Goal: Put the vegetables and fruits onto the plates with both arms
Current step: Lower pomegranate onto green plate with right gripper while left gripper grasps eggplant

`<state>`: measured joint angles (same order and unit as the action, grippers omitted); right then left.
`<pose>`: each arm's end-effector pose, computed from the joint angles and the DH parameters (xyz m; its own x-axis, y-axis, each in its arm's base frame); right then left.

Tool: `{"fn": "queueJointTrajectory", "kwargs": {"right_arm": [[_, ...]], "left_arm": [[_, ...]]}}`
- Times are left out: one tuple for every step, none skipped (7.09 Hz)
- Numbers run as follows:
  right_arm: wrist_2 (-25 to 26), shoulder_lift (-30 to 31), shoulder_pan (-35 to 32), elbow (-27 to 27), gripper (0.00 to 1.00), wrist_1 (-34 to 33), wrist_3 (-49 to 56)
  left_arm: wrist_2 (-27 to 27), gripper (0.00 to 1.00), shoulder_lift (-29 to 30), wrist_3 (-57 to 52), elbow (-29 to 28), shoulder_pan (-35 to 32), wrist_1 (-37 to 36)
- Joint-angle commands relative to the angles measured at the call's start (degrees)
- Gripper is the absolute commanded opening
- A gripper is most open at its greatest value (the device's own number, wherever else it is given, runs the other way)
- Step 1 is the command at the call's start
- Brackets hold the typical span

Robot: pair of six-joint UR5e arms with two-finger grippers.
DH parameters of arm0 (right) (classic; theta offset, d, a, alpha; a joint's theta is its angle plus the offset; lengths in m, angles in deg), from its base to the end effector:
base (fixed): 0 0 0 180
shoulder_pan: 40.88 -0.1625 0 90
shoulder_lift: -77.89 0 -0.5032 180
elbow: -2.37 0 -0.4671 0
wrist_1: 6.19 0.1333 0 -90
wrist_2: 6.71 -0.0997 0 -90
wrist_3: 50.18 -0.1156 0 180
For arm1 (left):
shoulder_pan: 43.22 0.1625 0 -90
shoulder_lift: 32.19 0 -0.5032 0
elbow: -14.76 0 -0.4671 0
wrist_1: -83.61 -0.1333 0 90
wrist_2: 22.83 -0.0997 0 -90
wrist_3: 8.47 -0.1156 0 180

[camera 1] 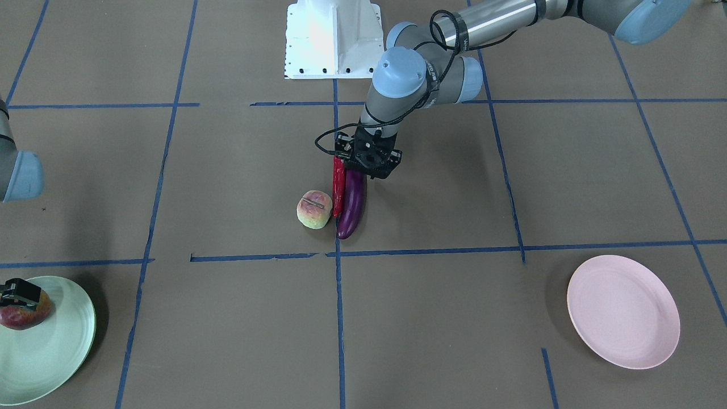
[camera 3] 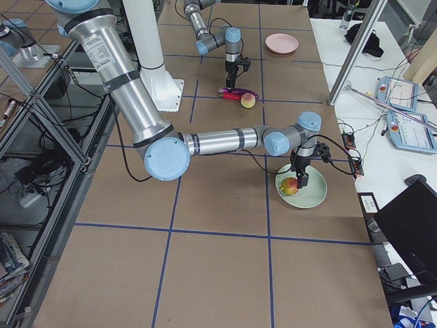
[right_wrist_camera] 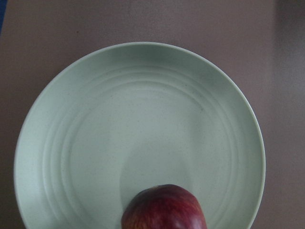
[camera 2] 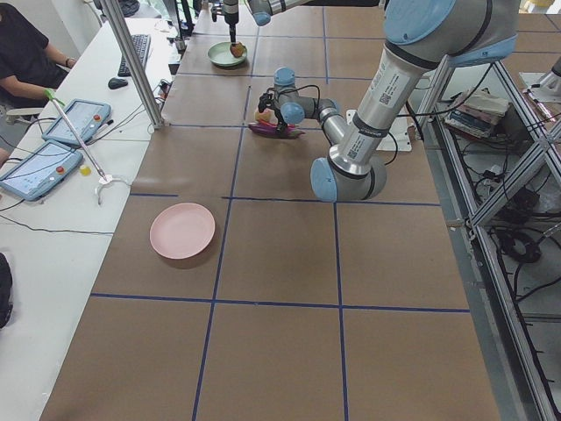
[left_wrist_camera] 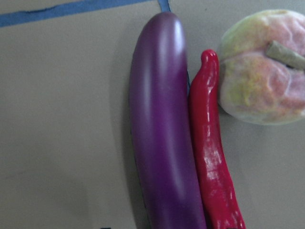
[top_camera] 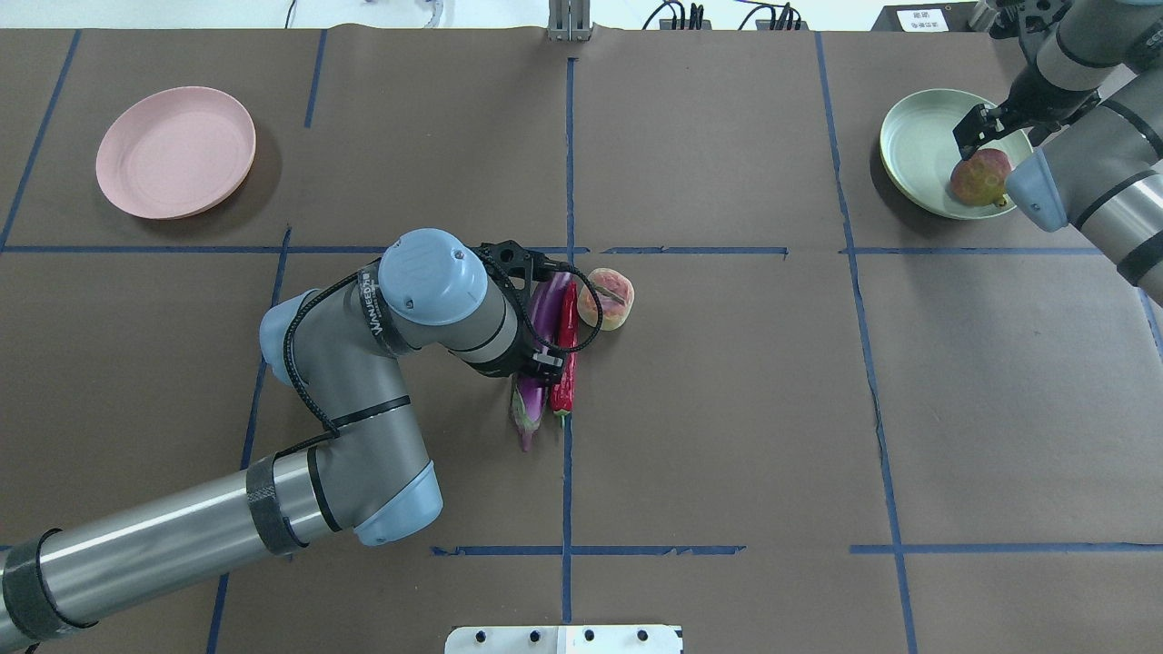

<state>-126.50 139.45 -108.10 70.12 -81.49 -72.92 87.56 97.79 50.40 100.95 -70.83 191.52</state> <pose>-0.2526 -0.7973 0.6128 0.8145 -0.1276 0.5659 0.0508 0.9875 0.1494 0.7071 -0.4748 0.2552 0.5403 0.2643 -0.7989 -0.1109 0.9635 0.2437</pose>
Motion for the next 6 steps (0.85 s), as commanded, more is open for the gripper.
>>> {"fn": "queueJointTrajectory", "kwargs": {"right_arm": [[-0.1, 0.0, -0.1, 0.2, 1.0, 0.0, 0.0], [0.0, 0.0, -0.1, 0.5, 1.0, 0.0, 0.0], [0.0, 0.0, -0.2, 0.6, 1.0, 0.0, 0.0], [-0.1, 0.0, -0.2, 2.4, 1.0, 0.0, -1.0], [-0.7, 0.0, -0.1, 6.1, 1.0, -0.1, -5.7], [-3.8, 0.4, 0.7, 10.7, 1.0, -0.1, -14.1]], "left_arm": [[0.0, 0.45, -0.1, 0.1, -0.1, 0.2, 0.0], [-0.1, 0.41, -0.2, 0.1, -0.1, 0.2, -0.1], [-0.1, 0.36, -0.3, 0.1, -0.1, 0.1, -0.2], [0.0, 0.13, -0.4, 0.2, 0.9, -1.9, -0.2], [0.2, 0.06, -1.6, 1.5, 5.8, -6.8, -0.8], [0.2, 0.06, -10.1, 2.2, 12.6, -9.9, -0.8]]}}
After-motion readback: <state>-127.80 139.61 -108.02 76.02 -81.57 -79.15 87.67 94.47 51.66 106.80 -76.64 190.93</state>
